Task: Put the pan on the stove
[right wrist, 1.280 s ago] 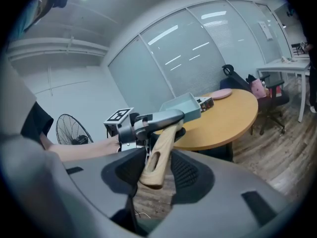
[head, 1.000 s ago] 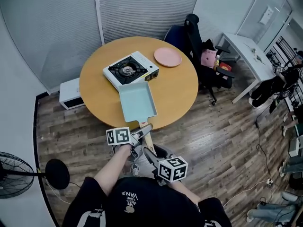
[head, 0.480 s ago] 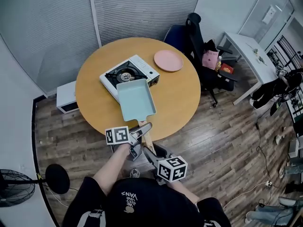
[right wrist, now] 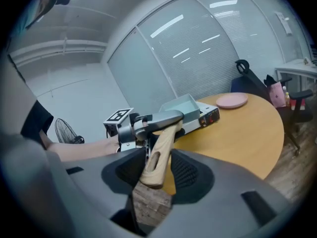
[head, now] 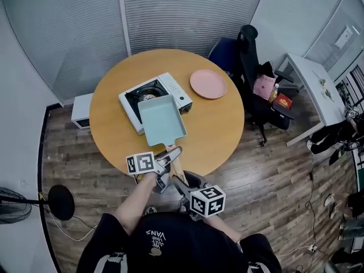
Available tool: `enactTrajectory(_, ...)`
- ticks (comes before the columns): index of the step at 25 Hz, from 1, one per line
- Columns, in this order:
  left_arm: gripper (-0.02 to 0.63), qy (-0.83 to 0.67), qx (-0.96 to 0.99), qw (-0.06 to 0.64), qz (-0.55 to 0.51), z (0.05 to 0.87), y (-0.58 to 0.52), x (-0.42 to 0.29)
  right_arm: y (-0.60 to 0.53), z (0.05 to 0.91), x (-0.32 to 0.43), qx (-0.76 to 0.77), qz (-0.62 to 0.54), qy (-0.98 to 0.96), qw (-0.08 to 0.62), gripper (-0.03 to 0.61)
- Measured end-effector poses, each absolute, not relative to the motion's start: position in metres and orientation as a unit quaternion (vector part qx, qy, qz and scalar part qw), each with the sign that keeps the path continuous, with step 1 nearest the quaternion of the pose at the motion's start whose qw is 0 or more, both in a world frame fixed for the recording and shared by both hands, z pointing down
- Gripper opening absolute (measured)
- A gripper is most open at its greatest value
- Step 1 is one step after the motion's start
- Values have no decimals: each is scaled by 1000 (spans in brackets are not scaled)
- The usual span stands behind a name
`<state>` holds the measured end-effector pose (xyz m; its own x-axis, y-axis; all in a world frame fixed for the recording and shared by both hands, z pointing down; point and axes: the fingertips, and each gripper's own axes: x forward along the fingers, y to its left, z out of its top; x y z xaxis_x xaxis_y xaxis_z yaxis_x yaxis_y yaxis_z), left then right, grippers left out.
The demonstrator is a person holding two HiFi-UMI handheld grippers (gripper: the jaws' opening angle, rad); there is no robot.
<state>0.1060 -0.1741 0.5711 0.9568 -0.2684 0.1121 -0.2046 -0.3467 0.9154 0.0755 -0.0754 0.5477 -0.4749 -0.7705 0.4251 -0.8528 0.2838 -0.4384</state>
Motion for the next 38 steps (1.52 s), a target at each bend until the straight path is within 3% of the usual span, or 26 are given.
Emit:
enactTrajectory(15, 239, -234, 797, 551, -77, 579, -226, 115, -124, 554, 107, 413, 313, -850, 95, 162)
enactTrajectory(38, 239, -216, 776, 588, -73, 622, -353, 97, -253, 590, 84, 461, 309, -823, 121, 161)
